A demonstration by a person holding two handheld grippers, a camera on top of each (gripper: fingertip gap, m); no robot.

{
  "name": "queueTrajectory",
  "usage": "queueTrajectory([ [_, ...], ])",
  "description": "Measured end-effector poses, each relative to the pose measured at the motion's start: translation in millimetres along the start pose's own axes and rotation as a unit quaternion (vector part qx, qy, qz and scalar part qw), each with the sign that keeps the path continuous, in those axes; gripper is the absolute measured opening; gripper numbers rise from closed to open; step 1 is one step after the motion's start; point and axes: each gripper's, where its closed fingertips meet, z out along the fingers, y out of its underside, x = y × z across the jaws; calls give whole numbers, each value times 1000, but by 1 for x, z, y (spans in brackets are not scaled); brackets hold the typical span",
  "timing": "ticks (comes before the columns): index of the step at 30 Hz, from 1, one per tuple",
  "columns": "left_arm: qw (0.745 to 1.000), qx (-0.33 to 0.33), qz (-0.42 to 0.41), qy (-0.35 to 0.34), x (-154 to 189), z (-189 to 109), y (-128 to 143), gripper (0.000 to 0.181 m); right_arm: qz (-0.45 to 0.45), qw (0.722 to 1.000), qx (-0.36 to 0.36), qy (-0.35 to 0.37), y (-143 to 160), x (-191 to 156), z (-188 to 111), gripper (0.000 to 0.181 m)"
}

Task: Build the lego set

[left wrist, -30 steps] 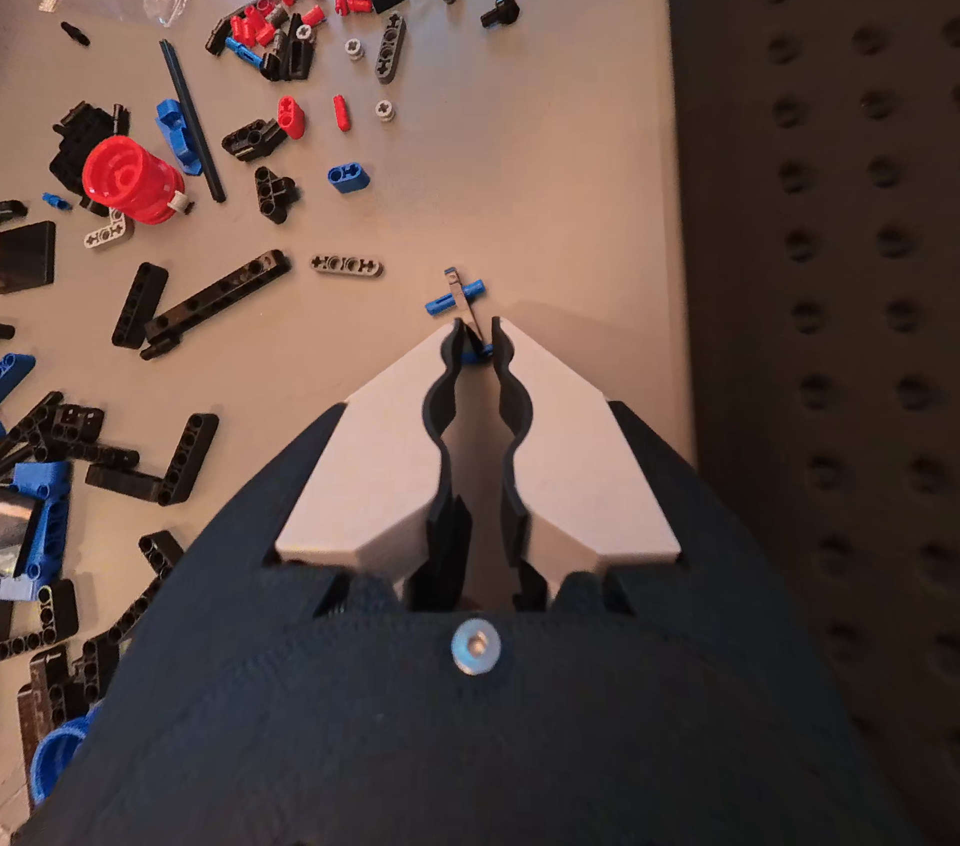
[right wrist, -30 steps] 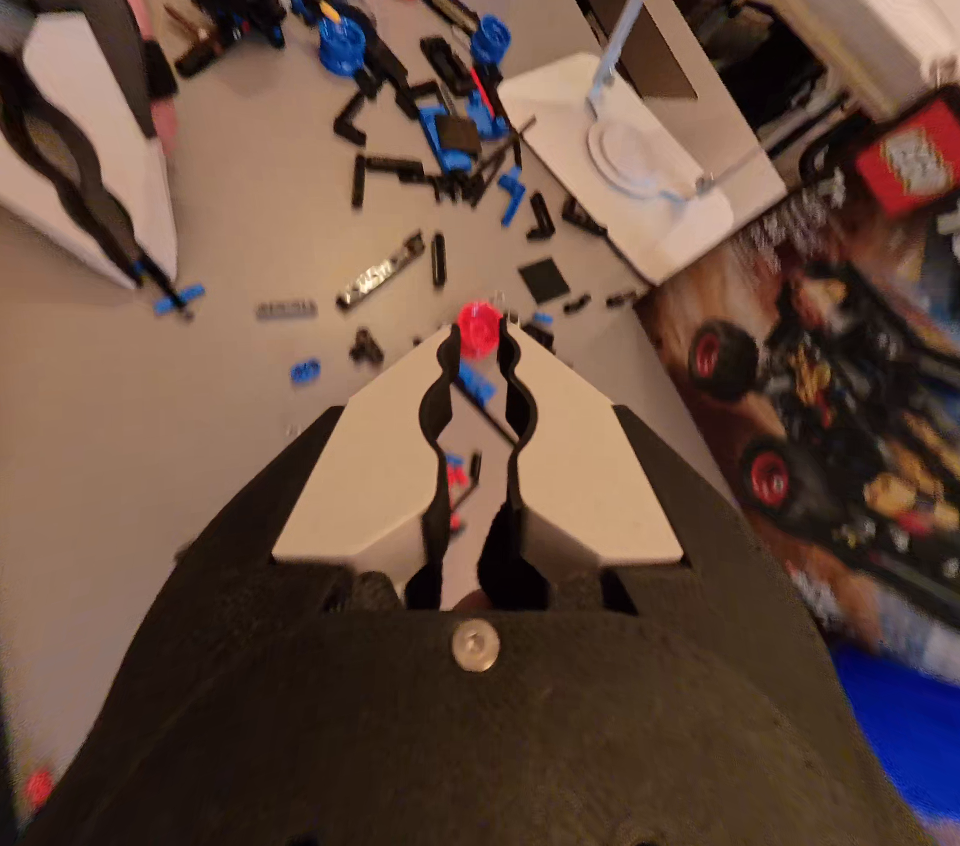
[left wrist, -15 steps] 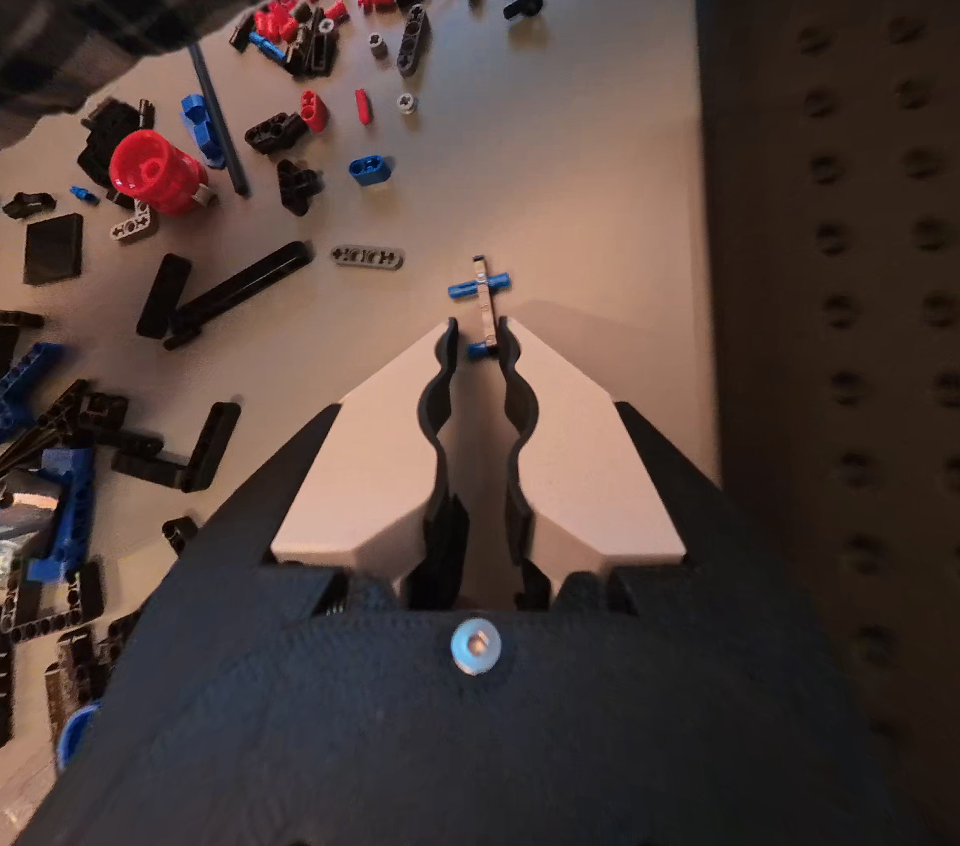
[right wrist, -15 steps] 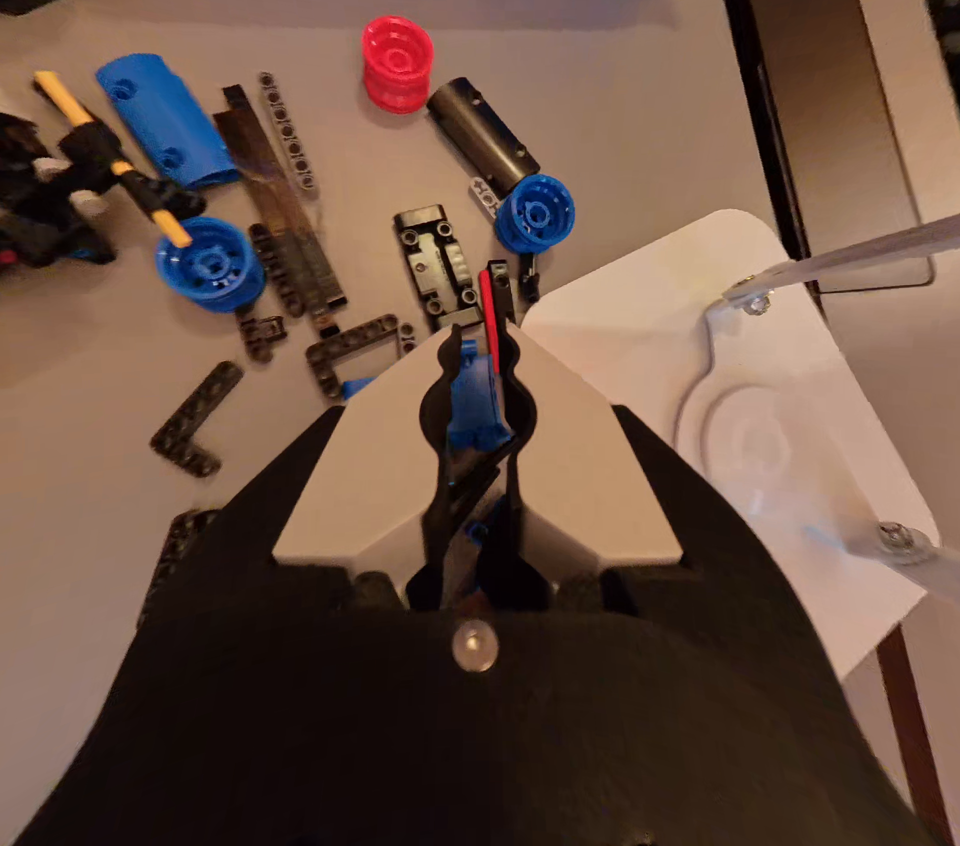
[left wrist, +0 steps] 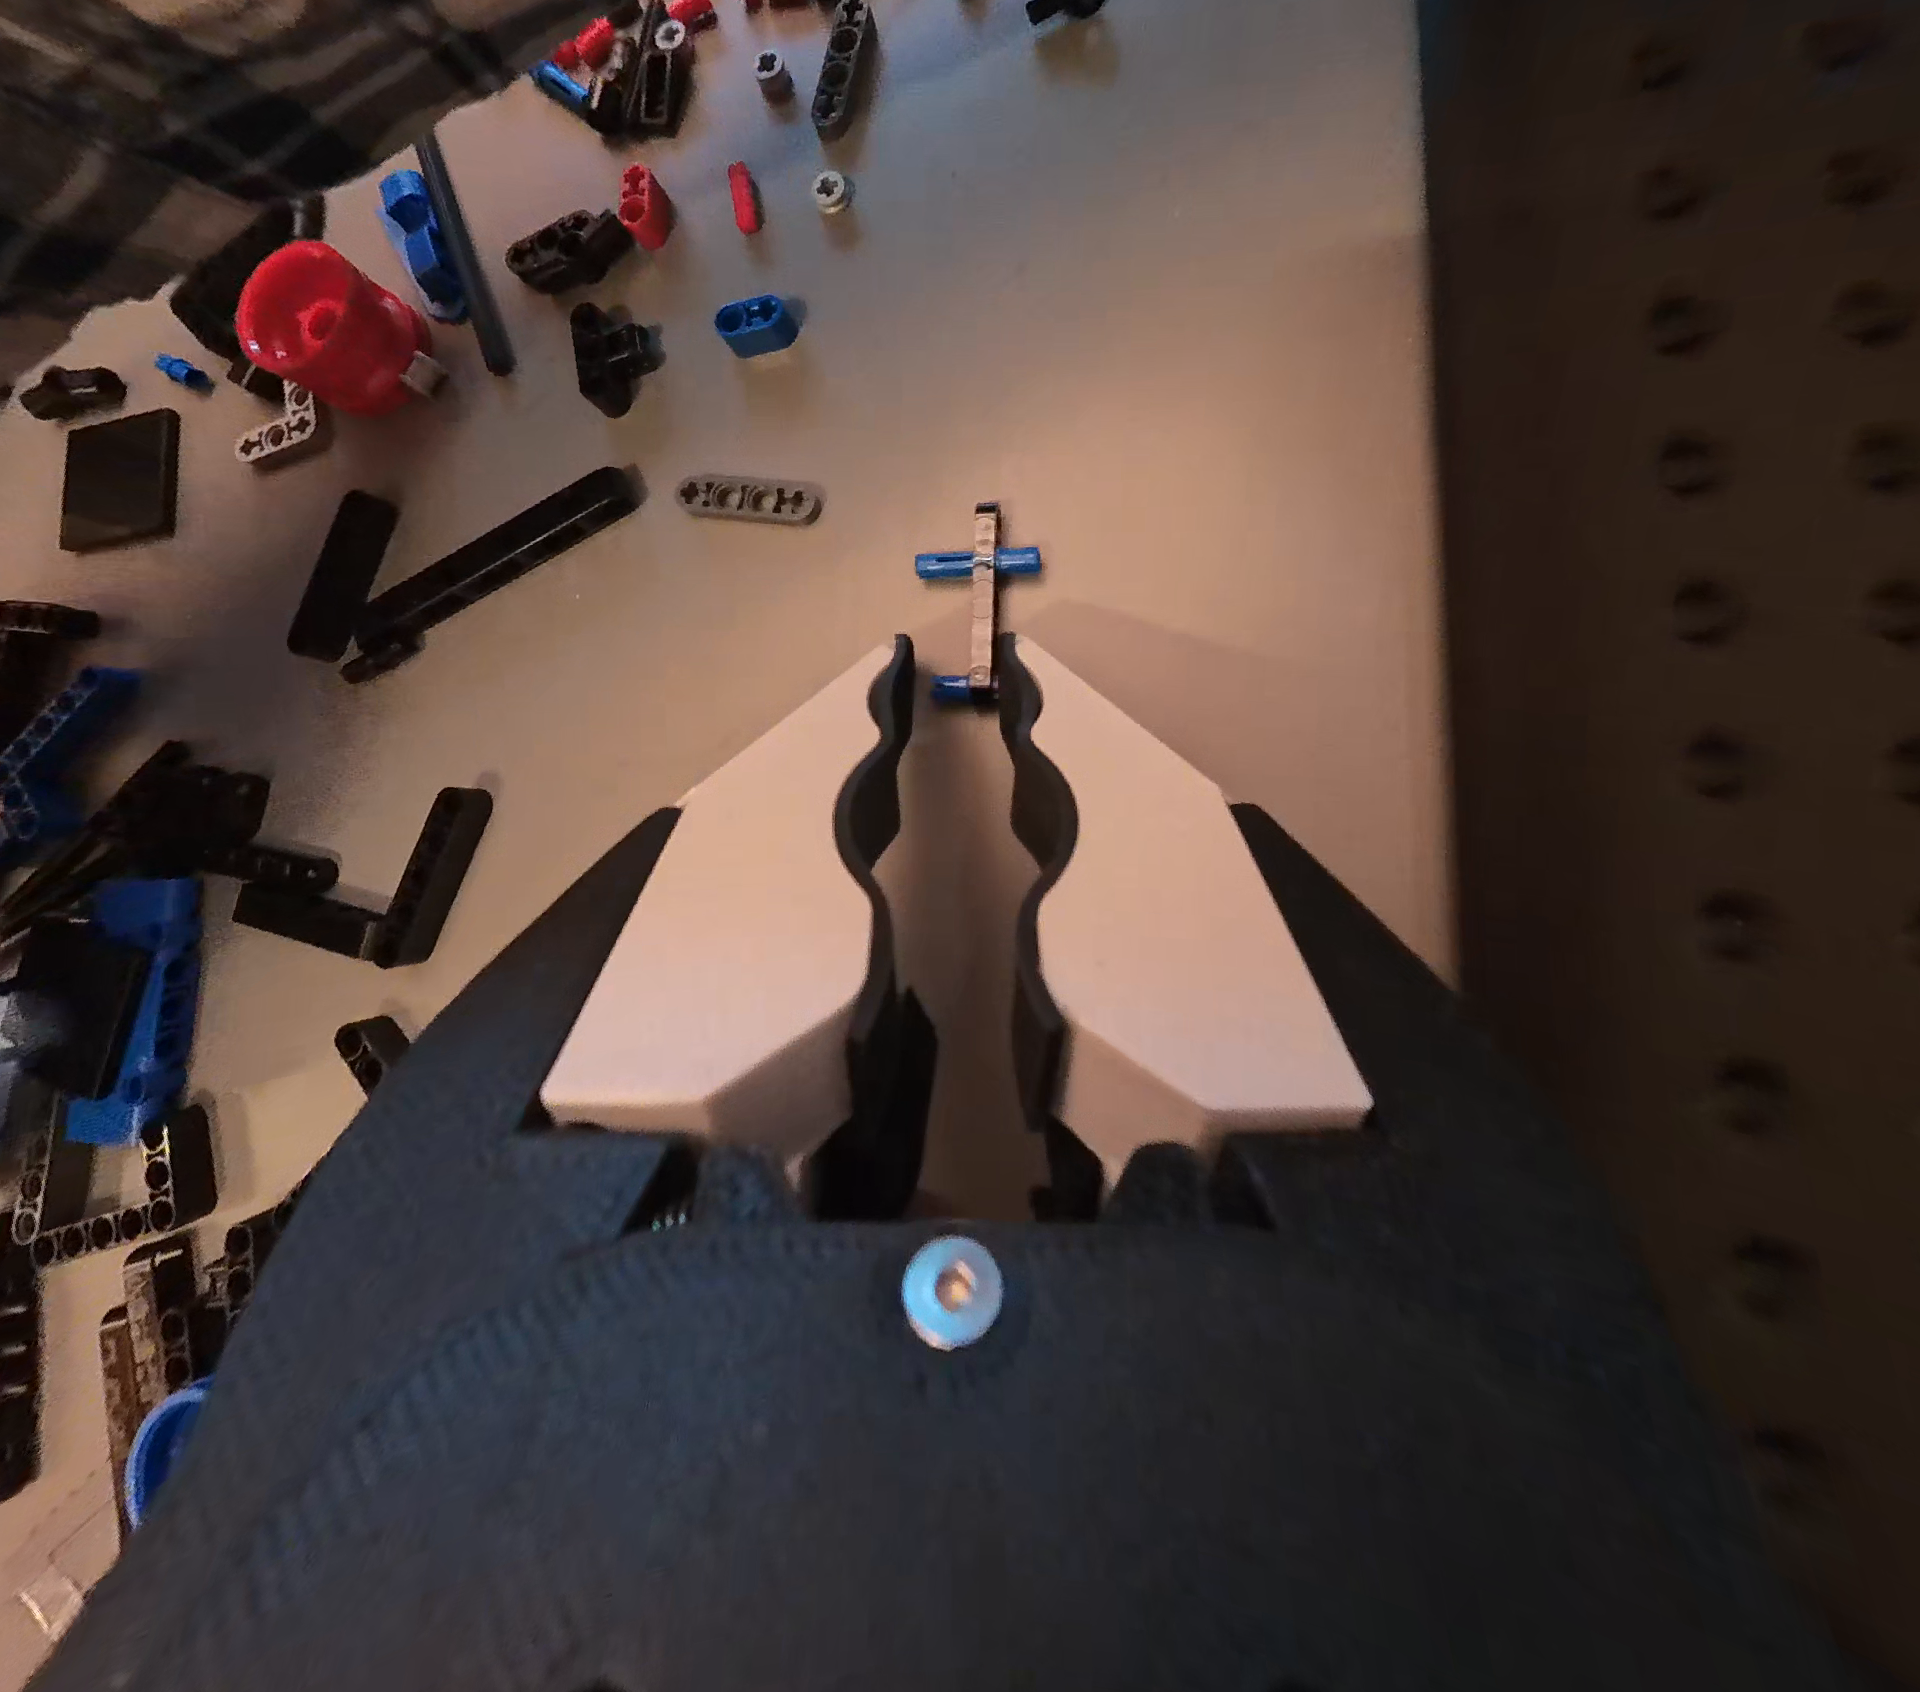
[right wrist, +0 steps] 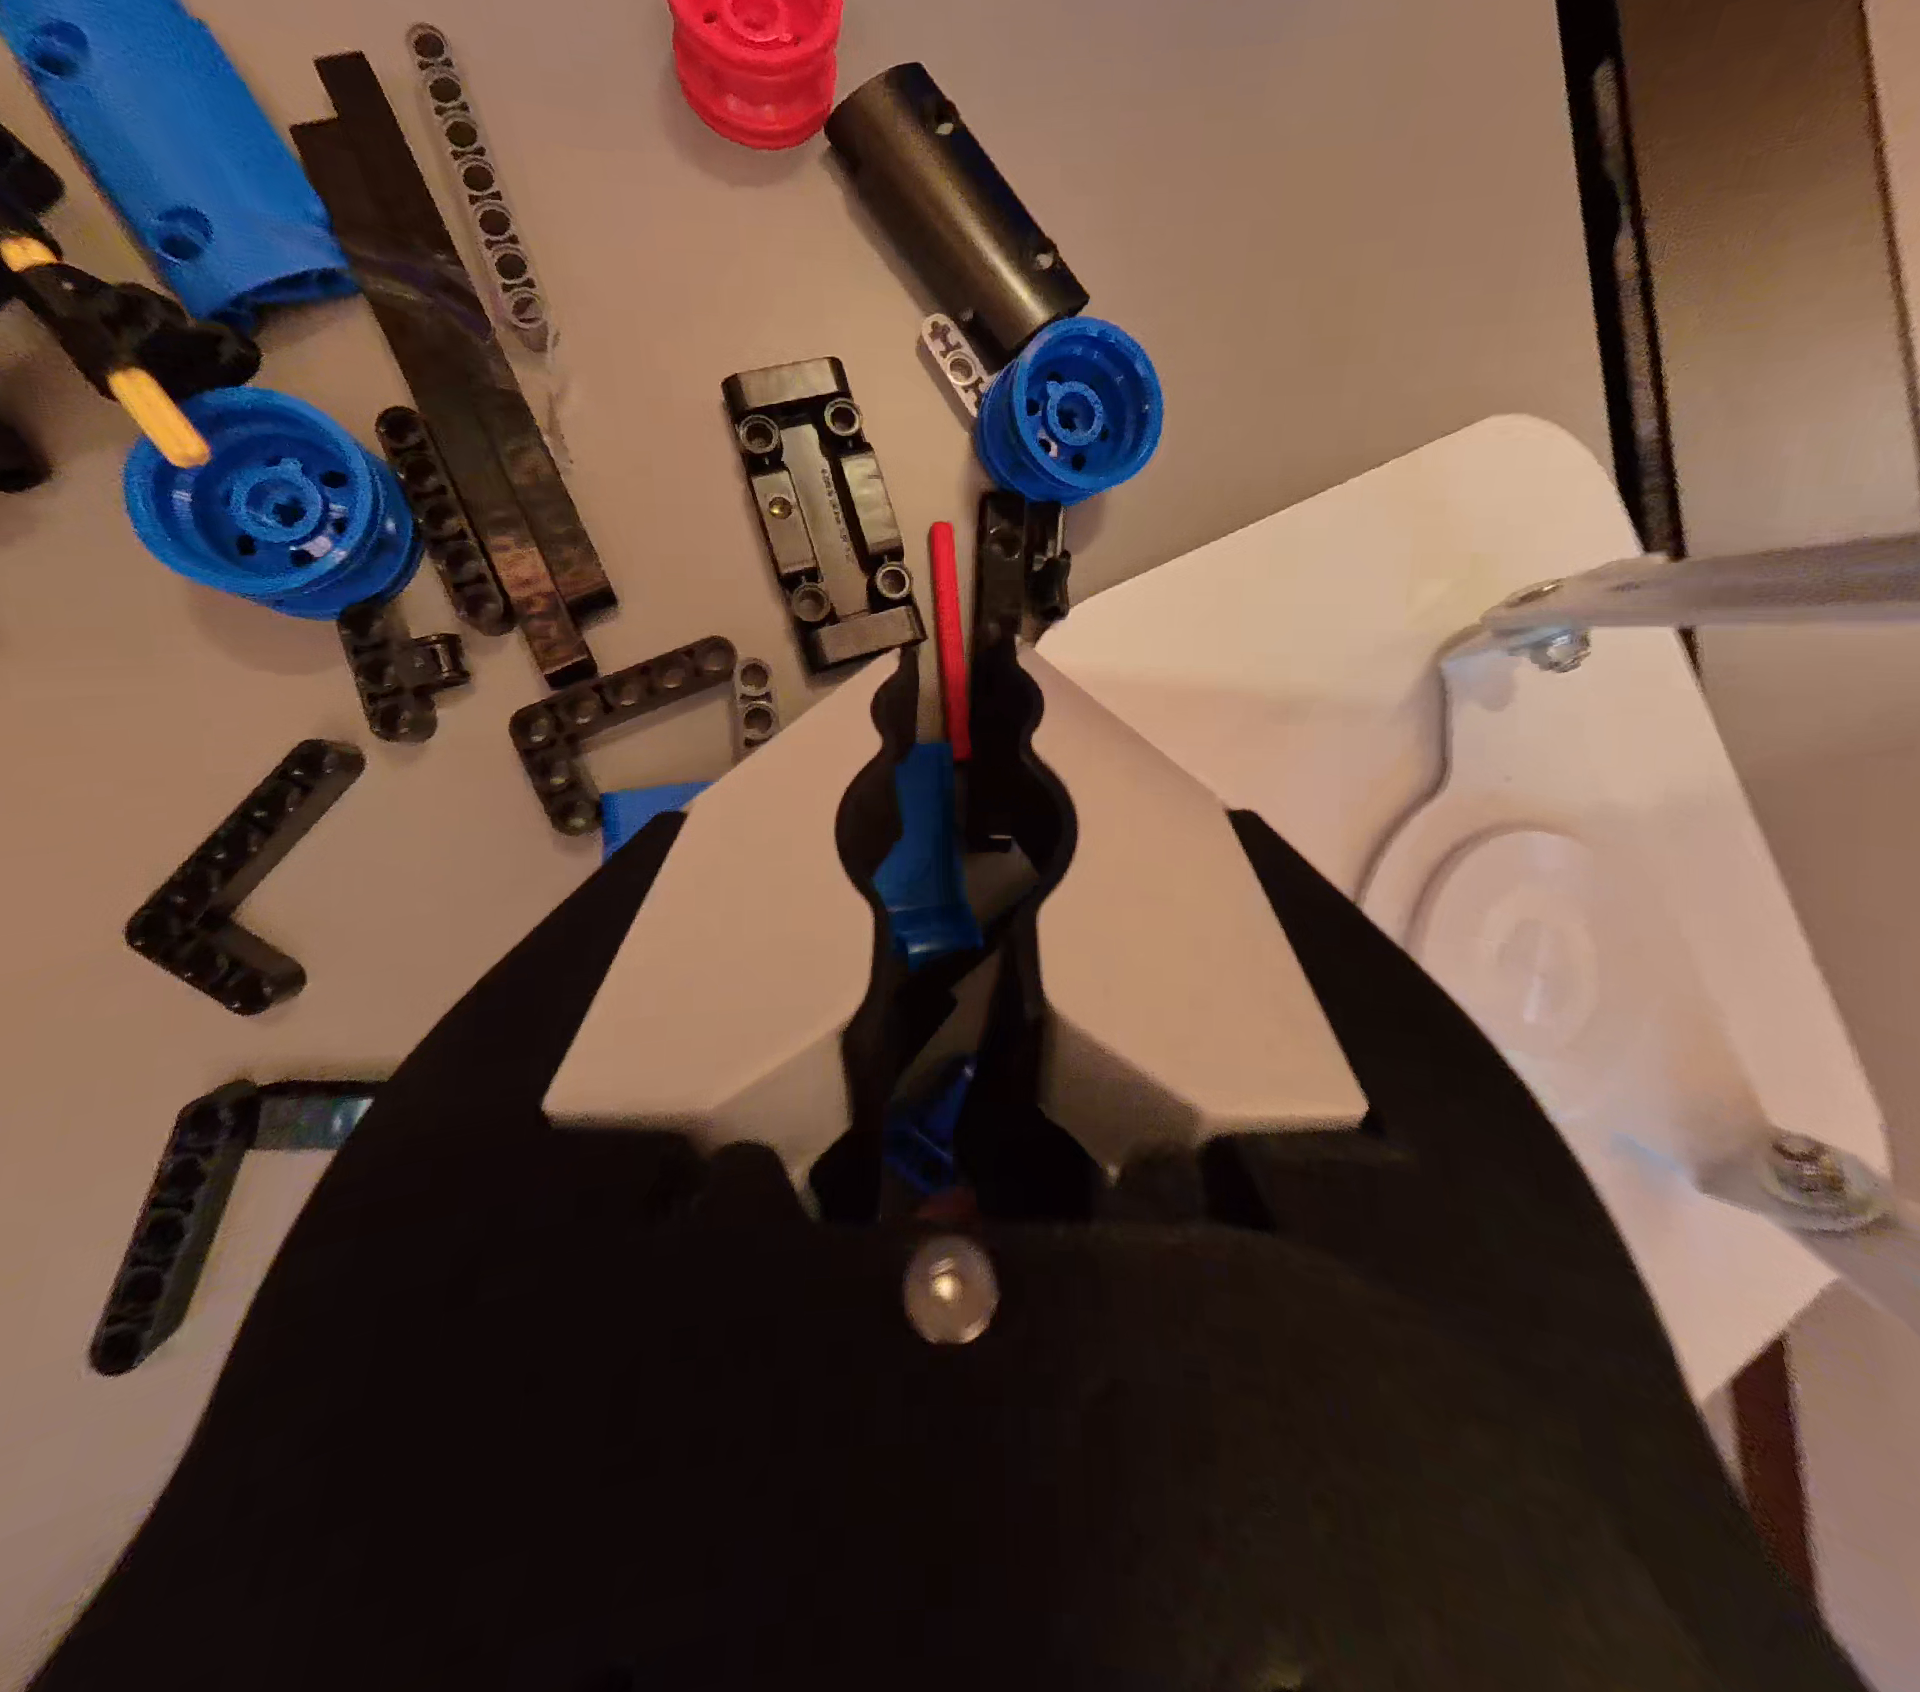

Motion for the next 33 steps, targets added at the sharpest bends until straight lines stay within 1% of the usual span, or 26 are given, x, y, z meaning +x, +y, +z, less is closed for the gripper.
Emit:
queueTrajectory([
  [2,1000,0,1,-1,0,0,0,13,-14,1000,7,-4,-5,-4,0,10],
  [4,1000,0,0,-1,0,0,0,13,-20,1000,0,-1,-3,-3,3,9],
  [7,1000,0,-1,0,0,0,0,13,-1,1000,0,-5,-2,1,4,11],
  [10,1000,0,0,-1,0,0,0,13,-20,1000,1,0,-3,1,5,9],
  [13,1000,0,0,0,-1,0,0,13,-15,1000,1,0,-5,2,8,11],
  [17,1000,0,0,-1,-1,0,0,14,-52,999,-6,5,-6,-4,9,6],
  [19,1000,0,1,-1,-1,0,0,14,-33,999,-8,-1,-5,-4,10,1],
  [22,1000,1,0,0,-1,0,0,14,8,1000,-7,-23,-5,-4,11,1],
  [27,1000,2,0,-2,-1,0,0,15,43,998,10,-37,-5,-4,10,0],
  [30,1000,5,-1,-3,-2,0,0,16,39,998,37,-22,-10,-5,-2,0],
  [33,1000,10,-4,-2,-2,-1,-1,22,34,997,71,0,-21,-8,-35,0],
])
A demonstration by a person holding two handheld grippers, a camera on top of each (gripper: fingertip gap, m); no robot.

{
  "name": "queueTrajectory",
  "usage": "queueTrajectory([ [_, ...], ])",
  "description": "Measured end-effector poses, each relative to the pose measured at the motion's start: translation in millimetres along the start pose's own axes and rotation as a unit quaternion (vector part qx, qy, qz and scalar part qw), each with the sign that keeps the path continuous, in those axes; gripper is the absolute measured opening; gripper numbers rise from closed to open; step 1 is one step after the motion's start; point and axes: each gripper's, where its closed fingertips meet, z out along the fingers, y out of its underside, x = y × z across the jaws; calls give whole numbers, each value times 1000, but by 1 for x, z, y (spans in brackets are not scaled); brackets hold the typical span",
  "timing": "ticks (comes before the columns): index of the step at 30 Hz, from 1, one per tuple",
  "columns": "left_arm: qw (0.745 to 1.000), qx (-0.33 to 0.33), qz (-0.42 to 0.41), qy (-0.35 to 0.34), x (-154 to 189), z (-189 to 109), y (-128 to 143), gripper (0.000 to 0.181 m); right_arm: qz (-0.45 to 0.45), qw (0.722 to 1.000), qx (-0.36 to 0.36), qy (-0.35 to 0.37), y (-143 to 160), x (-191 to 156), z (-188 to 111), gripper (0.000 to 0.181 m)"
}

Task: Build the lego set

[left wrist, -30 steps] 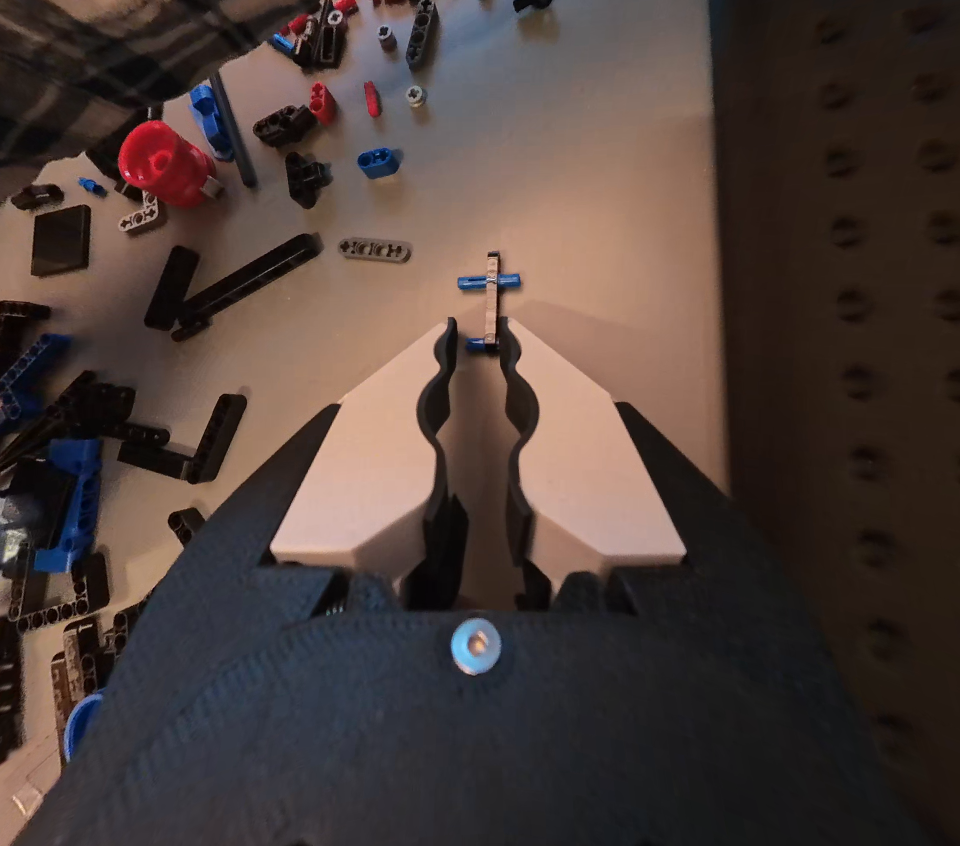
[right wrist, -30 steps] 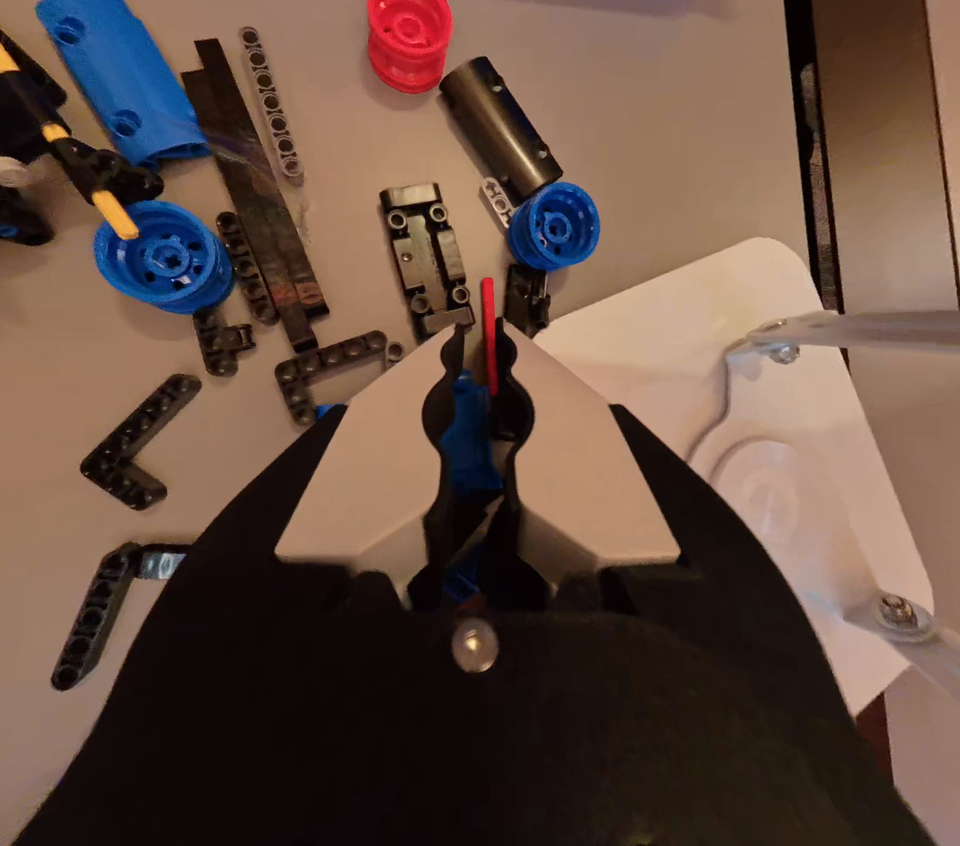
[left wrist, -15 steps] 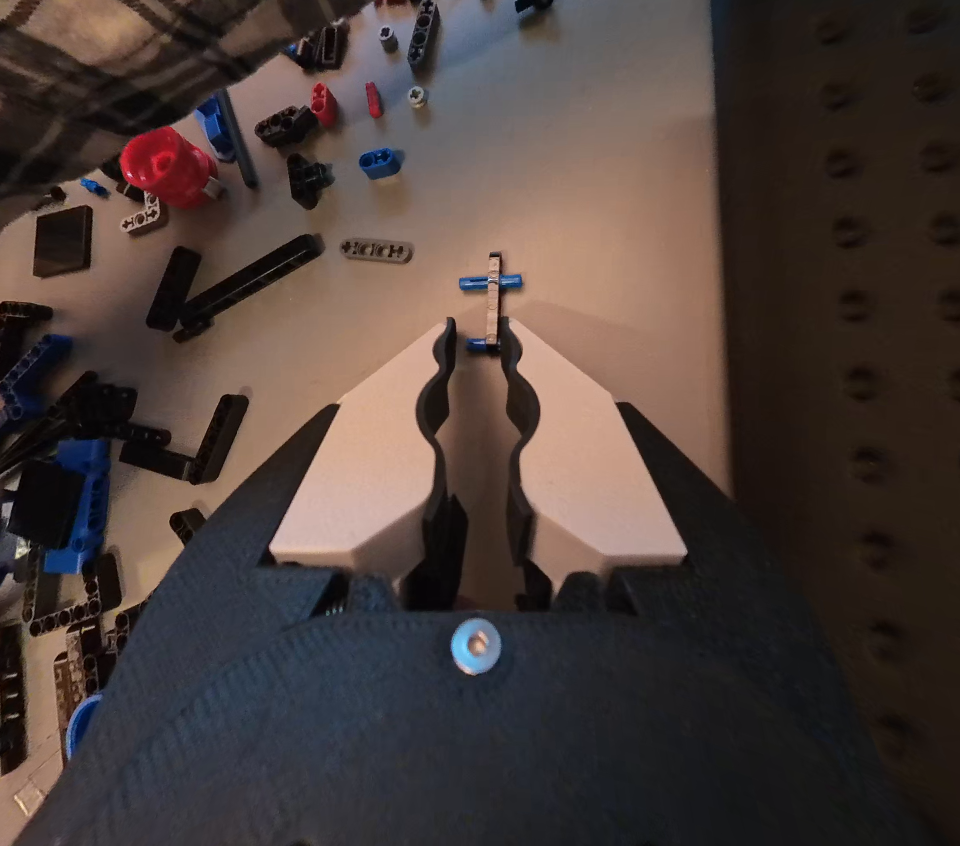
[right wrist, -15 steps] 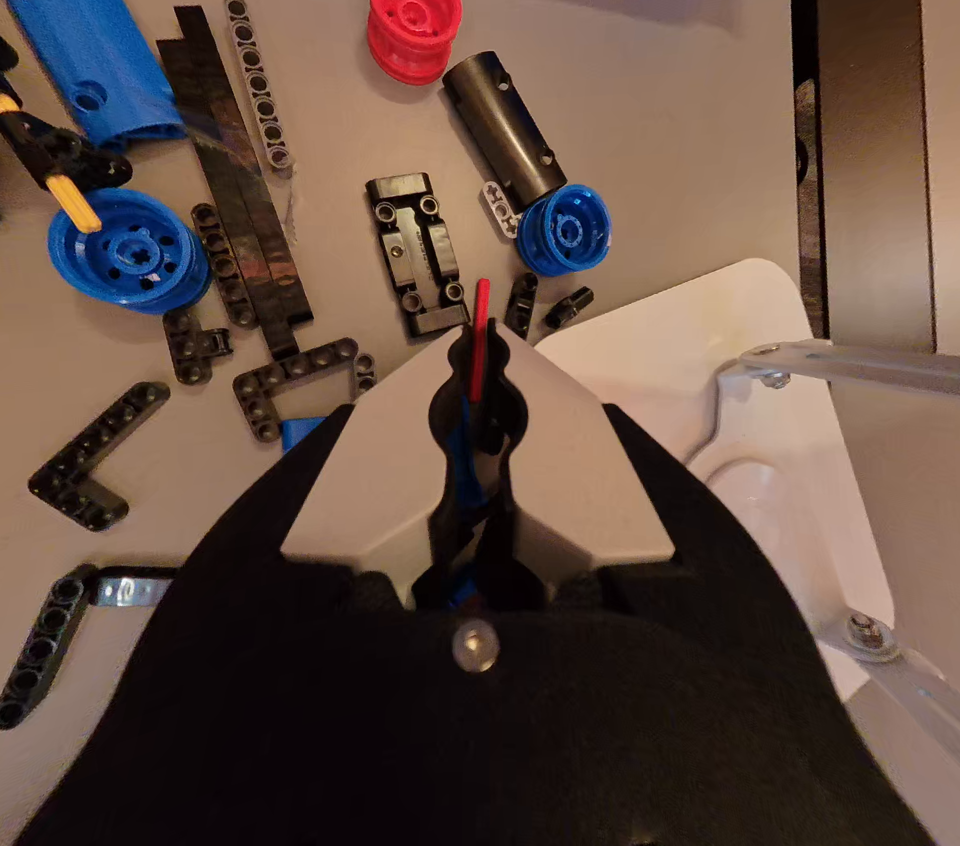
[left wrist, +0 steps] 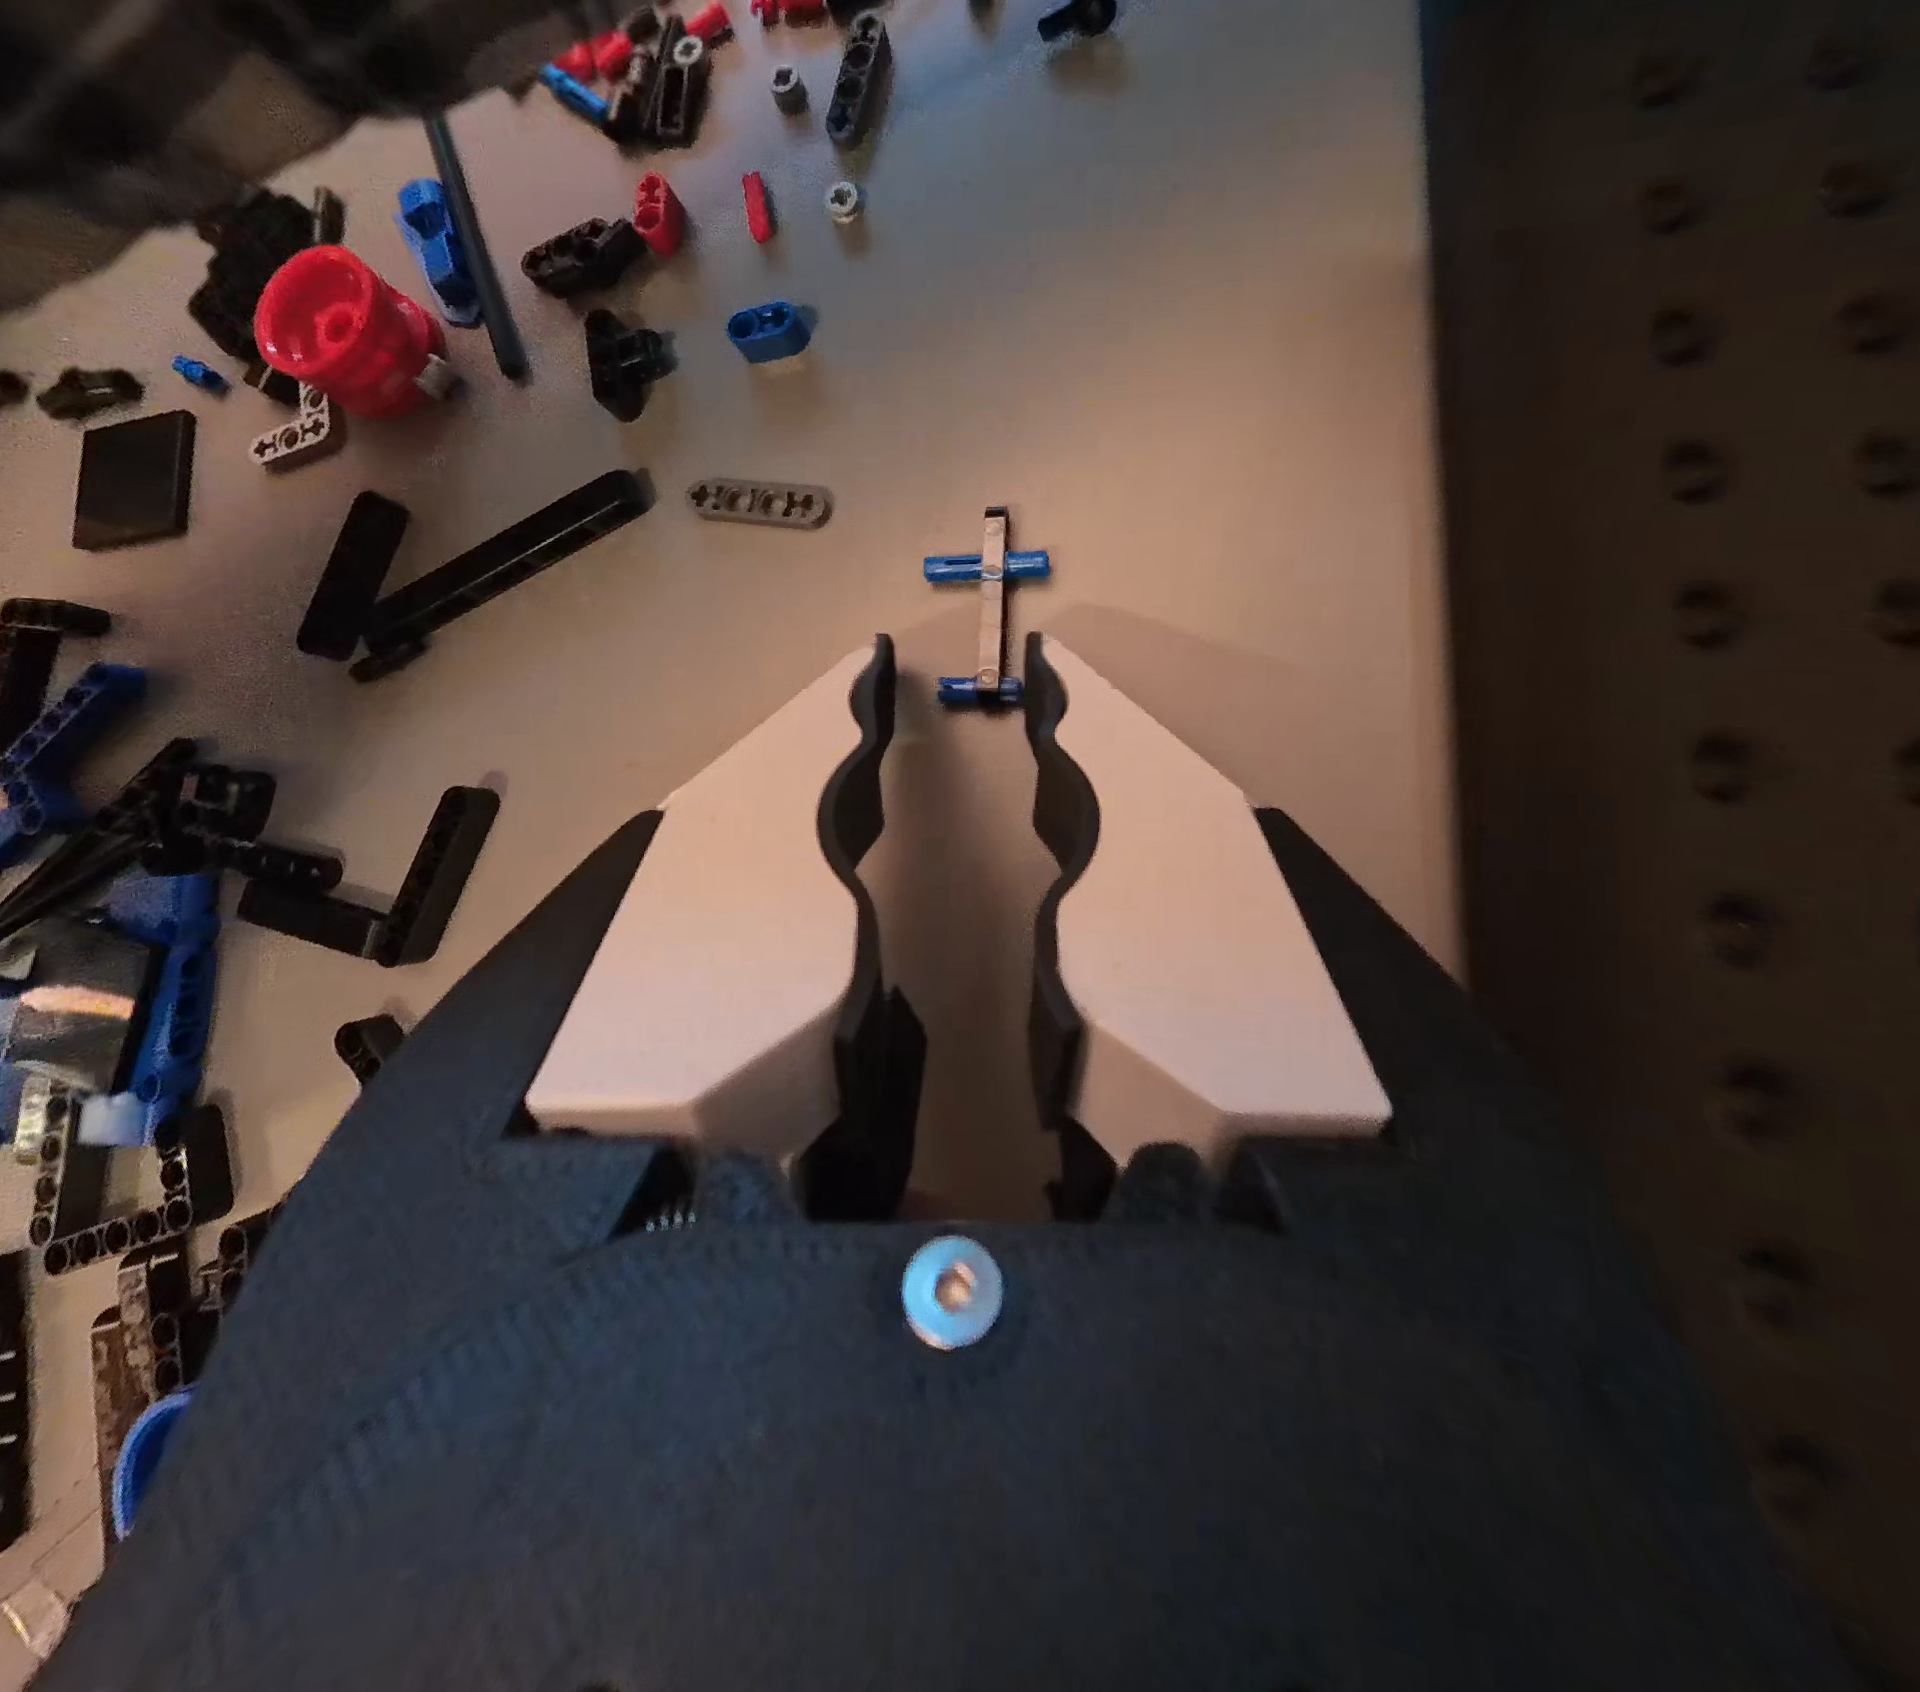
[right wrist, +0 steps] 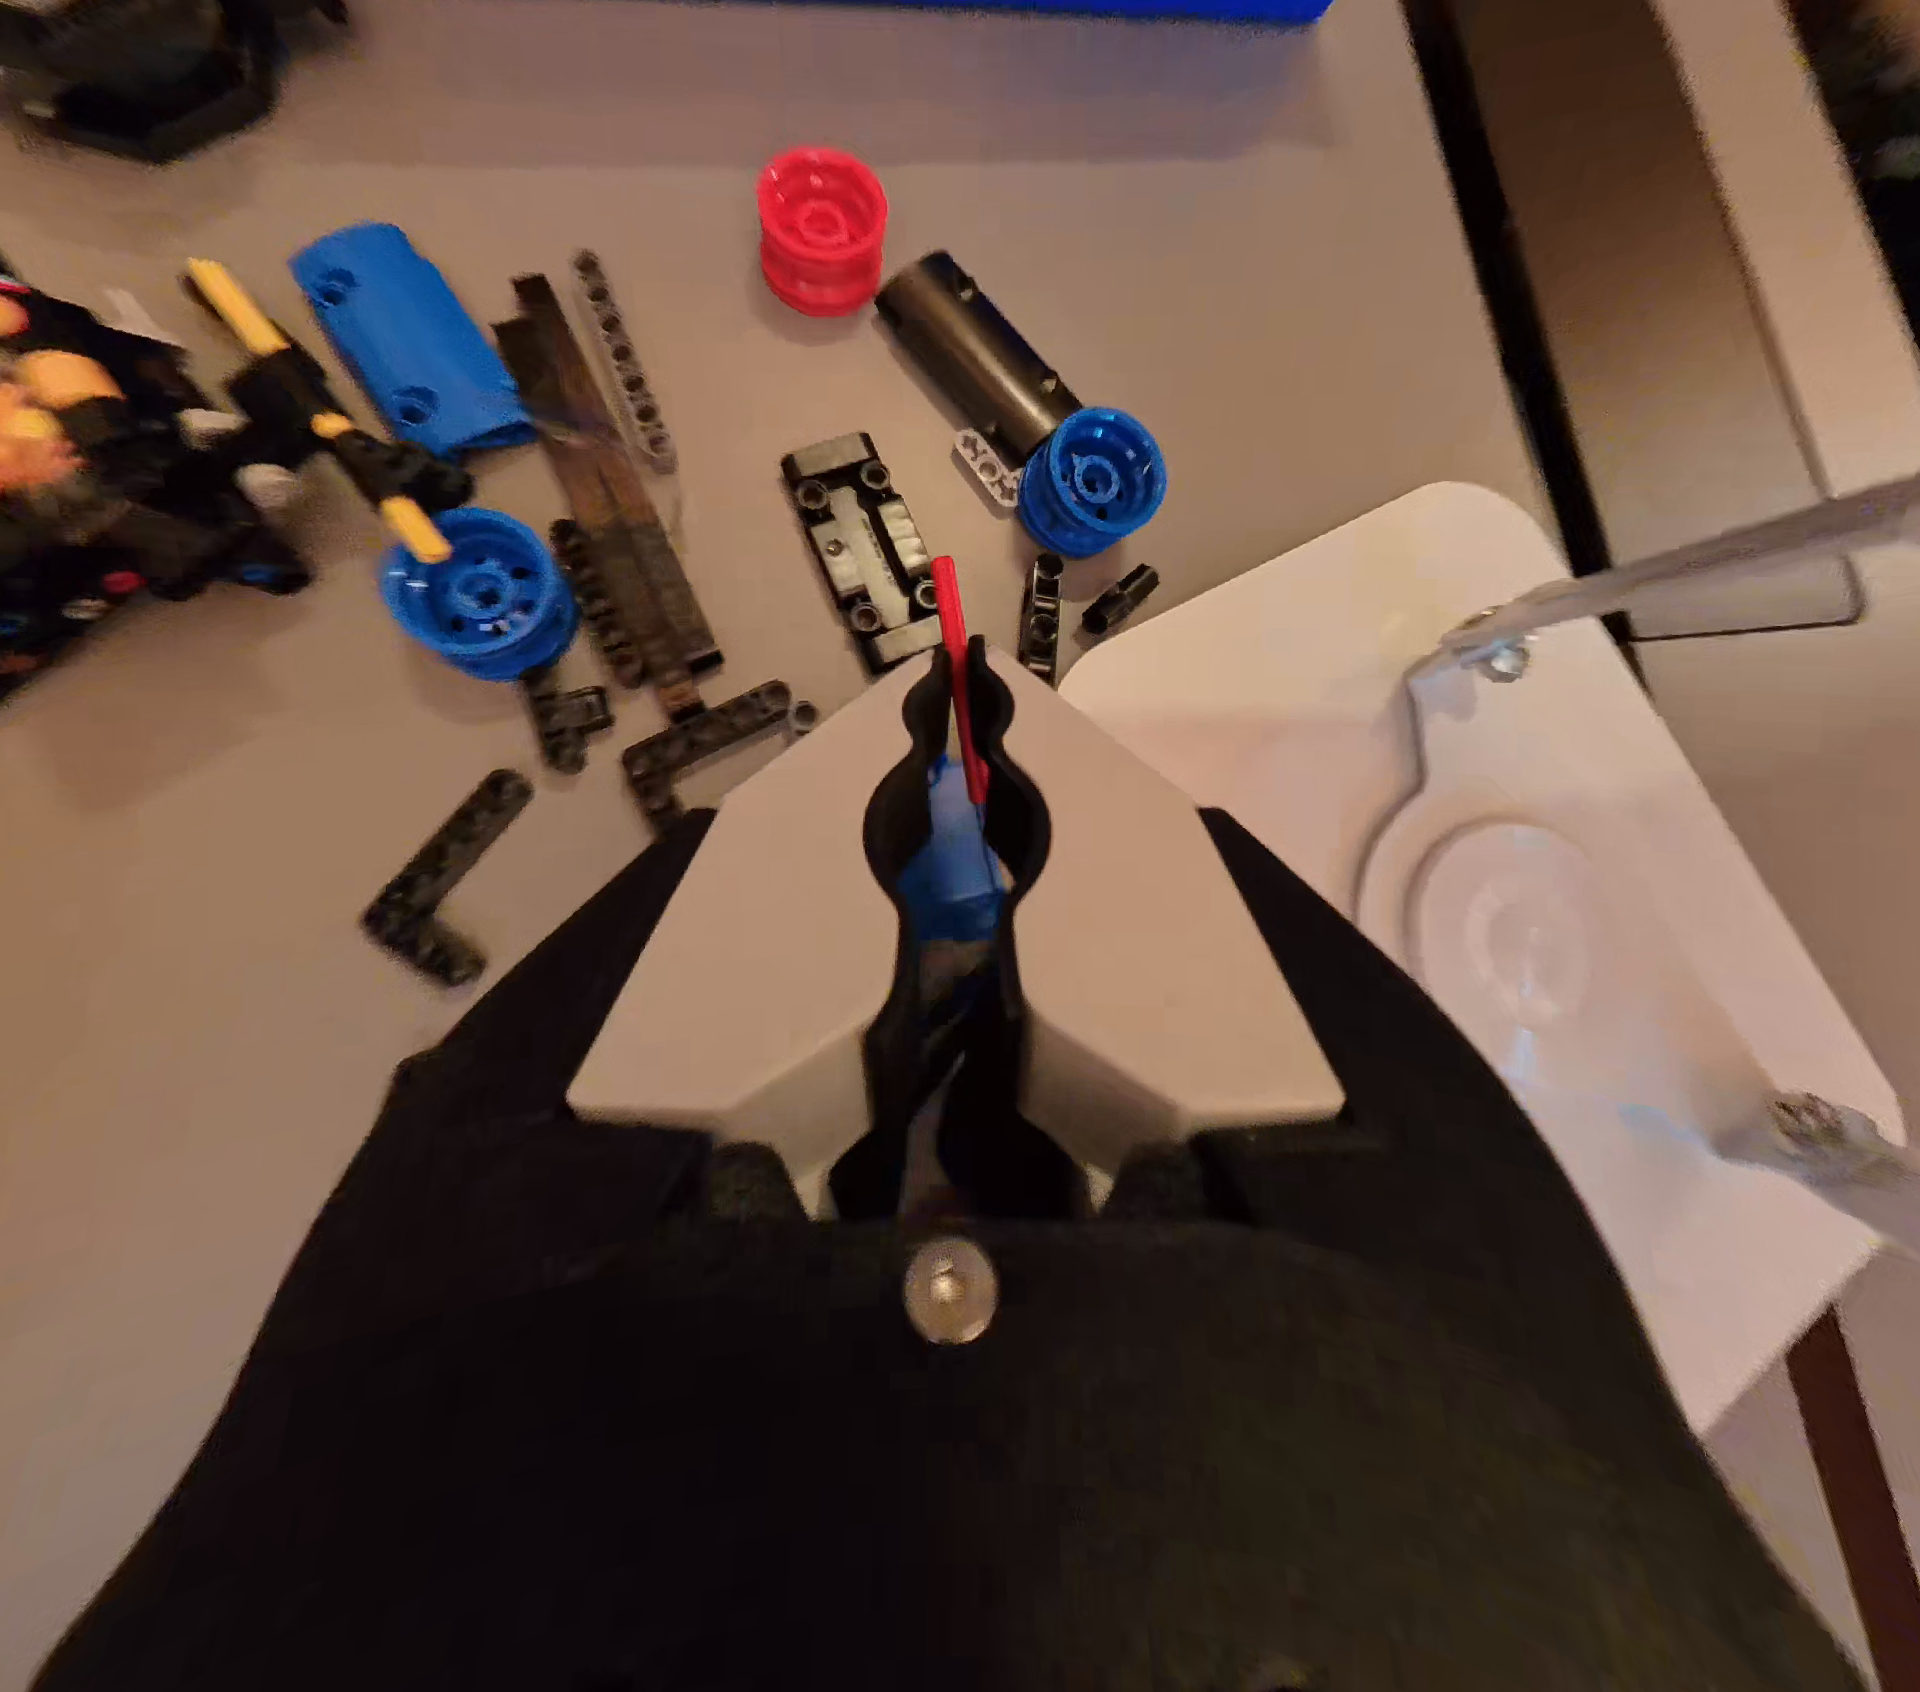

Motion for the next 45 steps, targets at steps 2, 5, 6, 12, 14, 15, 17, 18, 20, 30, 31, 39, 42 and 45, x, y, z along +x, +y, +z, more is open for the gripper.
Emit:
queueTrajectory([
  [2,1000,-2,1,-3,-1,0,-1,25,-5,1000,20,8,-7,-7,-25,0],
  [5,1000,-2,8,-4,0,1,-2,26,-20,999,39,9,-8,-26,-63,0],
  [6,1000,-1,8,-4,0,0,-2,27,-24,999,42,6,-6,-34,-75,0],
  [12,1000,6,11,-3,-1,-2,-2,30,-18,998,51,17,25,-72,-139,0],
  [14,1000,10,8,5,1,-3,-4,31,-4,998,53,23,40,-79,-155,0],
  [15,1000,10,11,4,2,-2,-4,31,3,998,51,27,48,-82,-161,0],
  [17,1000,3,18,5,3,0,-3,31,17,998,50,35,65,-88,-171,0],
  [18,1000,3,20,5,3,0,-3,30,22,998,50,38,72,-92,-175,0],
  [20,1000,0,23,2,2,0,-2,28,31,997,52,37,84,-102,-181,0],
  [30,999,21,30,0,3,-10,-14,34,10,1000,23,-15,121,-159,-176,0],
  [31,999,14,39,-2,3,-8,-13,34,5,1000,18,-22,122,-164,-175,0],
  [39,997,-36,75,-6,4,6,-4,2,-48,997,-15,-63,128,-189,-155,0],
  [42,994,-37,101,8,6,3,-3,1,-76,994,-20,-81,127,-196,-151,0],
  [45,990,-29,135,30,14,0,-2,0,-105,989,-30,-96,129,-201,-145,0],
])
